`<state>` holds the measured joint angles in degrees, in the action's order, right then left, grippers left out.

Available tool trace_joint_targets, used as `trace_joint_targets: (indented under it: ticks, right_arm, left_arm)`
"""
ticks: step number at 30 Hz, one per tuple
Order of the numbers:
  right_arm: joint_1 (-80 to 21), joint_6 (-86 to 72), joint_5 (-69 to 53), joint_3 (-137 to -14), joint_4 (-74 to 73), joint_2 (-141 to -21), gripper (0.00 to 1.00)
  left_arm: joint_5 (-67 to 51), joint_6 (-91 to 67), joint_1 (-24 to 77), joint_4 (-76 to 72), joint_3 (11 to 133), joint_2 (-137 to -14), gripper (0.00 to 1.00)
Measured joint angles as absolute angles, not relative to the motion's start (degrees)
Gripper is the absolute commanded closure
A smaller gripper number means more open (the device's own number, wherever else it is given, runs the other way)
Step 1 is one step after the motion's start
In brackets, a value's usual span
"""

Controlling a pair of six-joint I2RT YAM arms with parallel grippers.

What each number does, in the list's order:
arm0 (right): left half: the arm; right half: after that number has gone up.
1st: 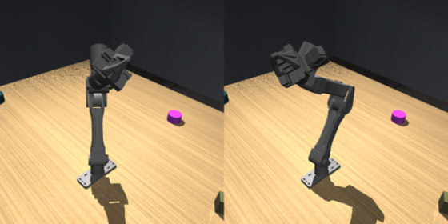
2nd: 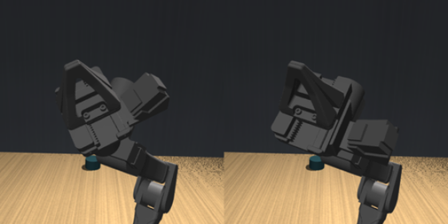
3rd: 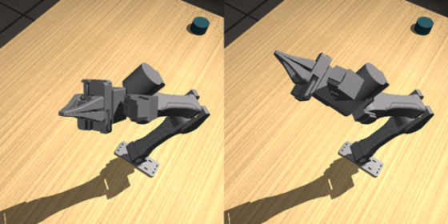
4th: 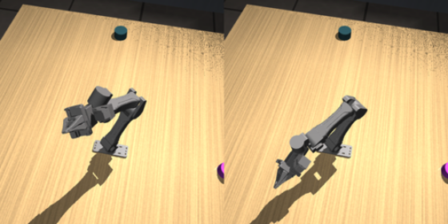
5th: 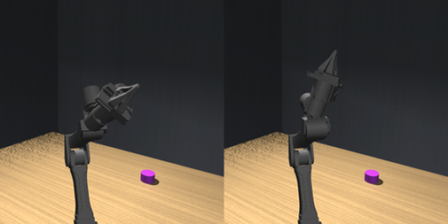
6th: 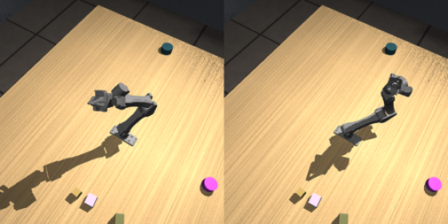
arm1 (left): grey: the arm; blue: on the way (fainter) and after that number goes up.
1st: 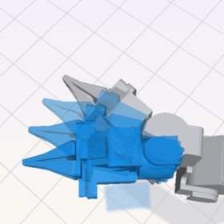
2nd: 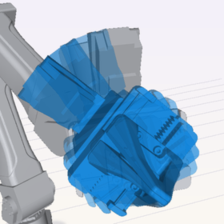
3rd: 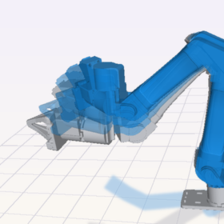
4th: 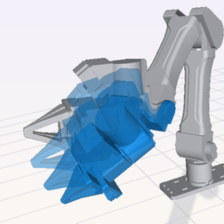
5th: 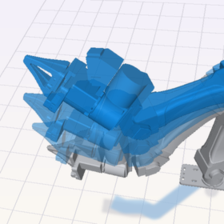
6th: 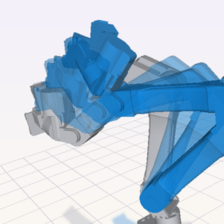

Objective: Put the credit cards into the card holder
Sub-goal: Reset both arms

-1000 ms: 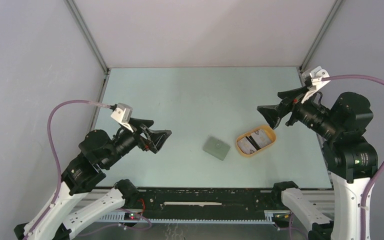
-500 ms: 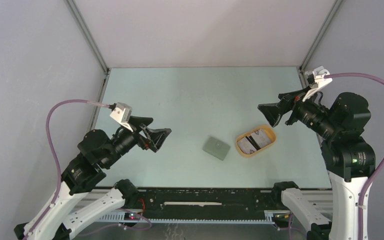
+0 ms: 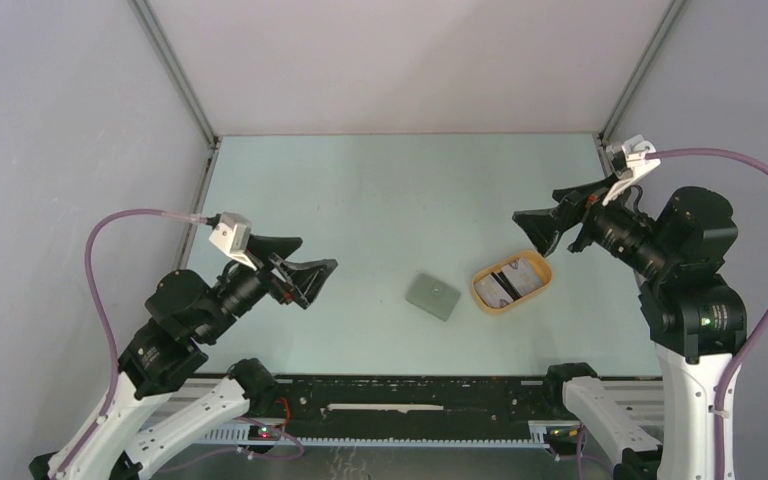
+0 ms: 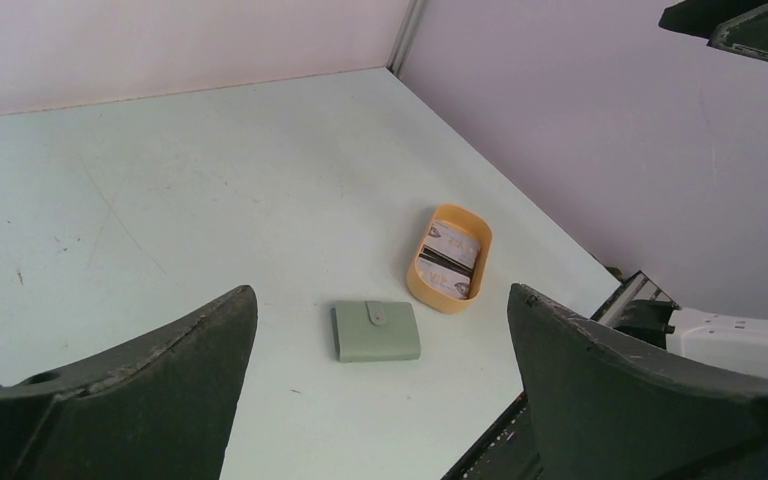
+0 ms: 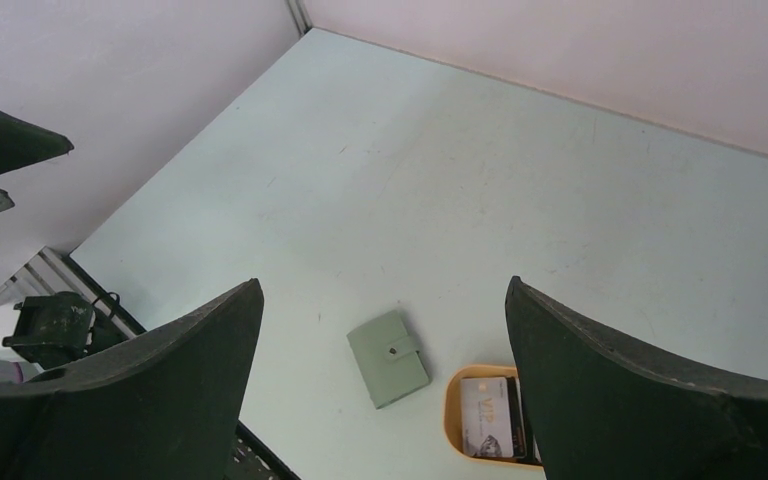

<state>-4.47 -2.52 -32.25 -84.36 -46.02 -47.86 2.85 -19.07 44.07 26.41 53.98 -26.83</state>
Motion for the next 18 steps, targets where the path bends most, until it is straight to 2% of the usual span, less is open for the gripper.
trace_joint_targets:
  ticks: [18]
  right_arm:
    - [-4.14,-2.52,-32.27,-83.99,-45.78,-47.09,0.00]
  left_arm:
    - [3.01,-19.49,44.07,25.78,52.80,-26.48,0.00]
